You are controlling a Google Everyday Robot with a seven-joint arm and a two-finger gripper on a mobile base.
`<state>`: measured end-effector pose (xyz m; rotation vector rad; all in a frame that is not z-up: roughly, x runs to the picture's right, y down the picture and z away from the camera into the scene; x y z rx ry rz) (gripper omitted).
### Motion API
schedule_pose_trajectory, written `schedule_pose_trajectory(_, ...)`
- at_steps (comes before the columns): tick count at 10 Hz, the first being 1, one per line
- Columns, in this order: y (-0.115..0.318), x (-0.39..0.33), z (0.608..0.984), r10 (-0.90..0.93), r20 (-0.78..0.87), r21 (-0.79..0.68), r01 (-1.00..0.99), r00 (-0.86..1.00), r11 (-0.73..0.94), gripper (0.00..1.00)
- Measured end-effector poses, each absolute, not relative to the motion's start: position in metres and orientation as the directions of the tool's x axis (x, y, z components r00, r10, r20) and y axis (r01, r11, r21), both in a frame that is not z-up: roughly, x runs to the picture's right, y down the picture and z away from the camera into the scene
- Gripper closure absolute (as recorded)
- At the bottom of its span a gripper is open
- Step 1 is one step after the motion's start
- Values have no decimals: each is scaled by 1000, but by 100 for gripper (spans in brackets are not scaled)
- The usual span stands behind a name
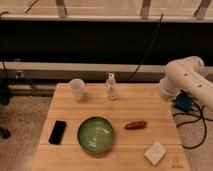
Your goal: Knock the bottle over
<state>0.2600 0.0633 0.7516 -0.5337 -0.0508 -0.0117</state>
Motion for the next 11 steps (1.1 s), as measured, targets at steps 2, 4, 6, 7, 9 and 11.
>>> schedule_pose_trajectory(2, 62, 245, 776, -4, 73, -526, 42, 997, 850, 20)
schedule_pose_trajectory(4, 61, 226, 797, -19, 105, -539, 73, 994, 839, 31)
schedule_pose_trajectory(6, 58, 217, 809, -24, 124, -544, 89, 992, 834, 51)
schedule_pose_trajectory(7, 53, 210, 815, -29, 134, -544, 98, 991, 833, 63)
schedule_pose_trajectory(9, 44, 205, 824, -28, 138, -533, 98, 990, 841, 80)
schedule_pose_trajectory(11, 31, 194, 833, -30, 146, -517, 102, 989, 850, 81)
